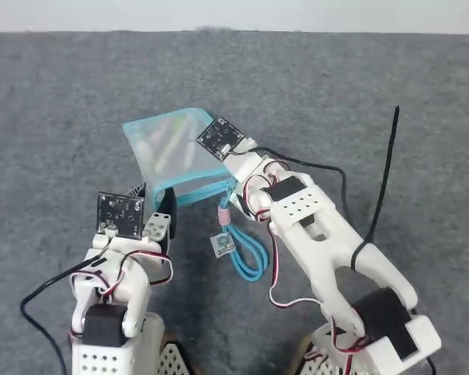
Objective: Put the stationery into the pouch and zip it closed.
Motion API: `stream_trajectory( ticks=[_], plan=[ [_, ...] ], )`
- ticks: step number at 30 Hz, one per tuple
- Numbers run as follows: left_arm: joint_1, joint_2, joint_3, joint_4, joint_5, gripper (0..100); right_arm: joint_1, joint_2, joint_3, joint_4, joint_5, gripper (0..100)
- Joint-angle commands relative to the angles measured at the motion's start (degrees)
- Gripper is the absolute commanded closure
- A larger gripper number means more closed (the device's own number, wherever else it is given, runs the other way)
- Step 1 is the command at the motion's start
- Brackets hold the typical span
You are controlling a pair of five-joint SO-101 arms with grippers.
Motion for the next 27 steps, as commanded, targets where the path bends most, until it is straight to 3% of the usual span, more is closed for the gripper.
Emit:
stream_trajectory(
  ticks=[1, 4, 9, 13, 20, 27],
  plan=[
    [-0.1, -1.6, -3.0, 0.2, -0.5, 86, 0.0, -0.7, -3.7, 1.9, -0.9, 99.2],
    [-2.9, -1.8, -3.8, -1.1, -0.5, 86, 0.0, -0.7, -3.6, 2.0, -0.9, 99.2],
    [-14.9, -1.8, -4.4, -5.8, 4.4, 77, 0.0, -0.7, -3.6, 2.0, -1.0, 99.2],
    [-12.4, -1.5, -3.9, -5.6, 1.8, 78, -1.0, -1.2, -3.6, 2.0, -0.9, 99.2],
    [-10.4, -1.5, -2.0, -5.3, 0.4, 95, -4.2, -2.2, -3.5, -1.1, -0.6, 98.7],
    [-10.4, -1.5, -0.6, -6.1, 0.4, 99, -5.2, -15.3, 4.8, -0.7, 3.1, 85.0]
  ],
)
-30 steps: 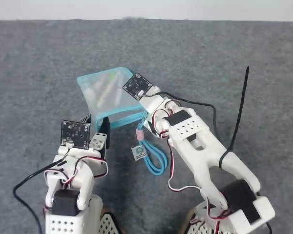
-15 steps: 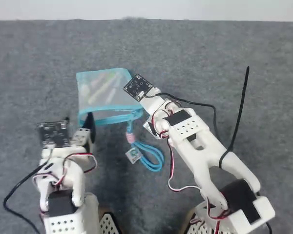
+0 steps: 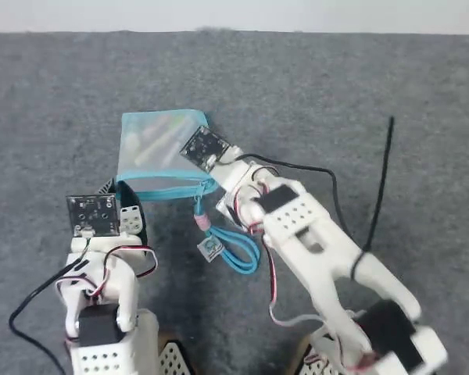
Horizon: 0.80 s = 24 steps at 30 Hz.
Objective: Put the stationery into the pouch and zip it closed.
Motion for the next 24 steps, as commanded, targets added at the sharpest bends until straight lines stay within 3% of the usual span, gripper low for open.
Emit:
stream_trajectory(
  ticks=[1, 5, 9, 18, 24],
  plan=[
    [0.3, -1.5, -0.6, -2.9, -0.4, 99, 0.0, -12.2, 3.9, -0.8, 2.7, 83.5],
    [0.3, -1.5, -0.5, -2.9, -0.4, 99, 0.7, -25.6, 8.6, -0.6, 7.4, 81.5],
    [0.3, -1.5, -0.5, -2.5, -0.4, 99, -1.0, -33.8, 9.1, 4.8, 6.1, 79.6],
    [0.3, -1.5, -0.5, -2.6, -0.4, 99, -5.8, -26.0, 9.5, 7.0, 16.1, 48.4],
    [0.3, -1.5, -0.5, -2.7, -0.4, 99, -6.0, -21.3, 8.9, 2.1, 16.7, 50.4]
  ],
)
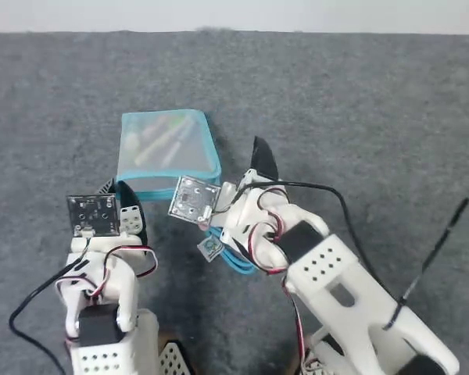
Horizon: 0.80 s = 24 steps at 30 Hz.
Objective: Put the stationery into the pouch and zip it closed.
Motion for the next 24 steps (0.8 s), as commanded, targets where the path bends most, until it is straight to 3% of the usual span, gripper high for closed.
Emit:
stream_trajectory(
  ticks=[1, 11, 24],
  plan=[
    [0.3, -1.5, -0.5, -2.7, -0.4, 99, -0.7, 1.7, -1.6, -3.4, 1.1, 51.0],
    [0.3, -1.5, 0.0, -2.7, -0.4, 99, -1.7, 17.5, -16.2, -4.4, 0.9, 55.6],
    [0.3, -1.5, 0.7, -2.5, -0.4, 99, -3.4, 22.9, -19.6, -4.4, 1.3, 93.3]
  ],
)
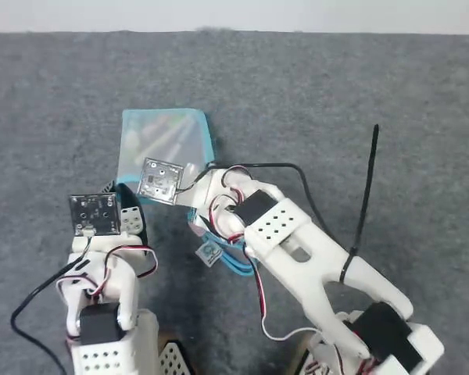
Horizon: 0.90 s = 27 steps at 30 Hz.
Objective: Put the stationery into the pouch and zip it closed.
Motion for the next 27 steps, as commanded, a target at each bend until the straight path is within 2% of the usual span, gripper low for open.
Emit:
stream_trajectory(
  ticks=[1, 5, 8, 11, 14, 17, 24, 27],
  plan=[
    [0.4, -1.4, -0.6, -2.5, -0.4, 99, -0.2, -0.7, -3.3, -1.2, 0.4, 98.8],
    [0.5, -1.4, 0.1, -2.7, -0.4, 98, 1.0, -0.5, -3.5, 0.0, -0.6, 99.3],
    [0.8, -1.4, 0.0, -2.6, -0.4, 98, 2.7, 0.8, -6.3, 4.3, -11.3, 99.4],
    [0.8, -1.5, -1.5, -2.5, -0.2, 91, 3.8, 5.6, -11.6, 9.5, -14.5, 99.4],
    [0.8, -1.6, -3.8, 0.1, -0.1, 84, 6.0, 12.3, -17.5, 11.7, -20.7, 99.4],
    [0.9, -1.6, -6.0, 3.5, 0.0, 83, 10.2, 18.4, -23.4, 14.1, -25.3, 99.4],
    [0.9, -1.7, -7.3, 5.1, 0.0, 83, 20.7, 22.1, -28.0, 16.0, -30.5, 99.4],
    [1.1, -1.5, -7.2, 5.2, 0.1, 83, 22.0, 18.8, -28.0, 18.9, -31.6, 99.4]
  ],
)
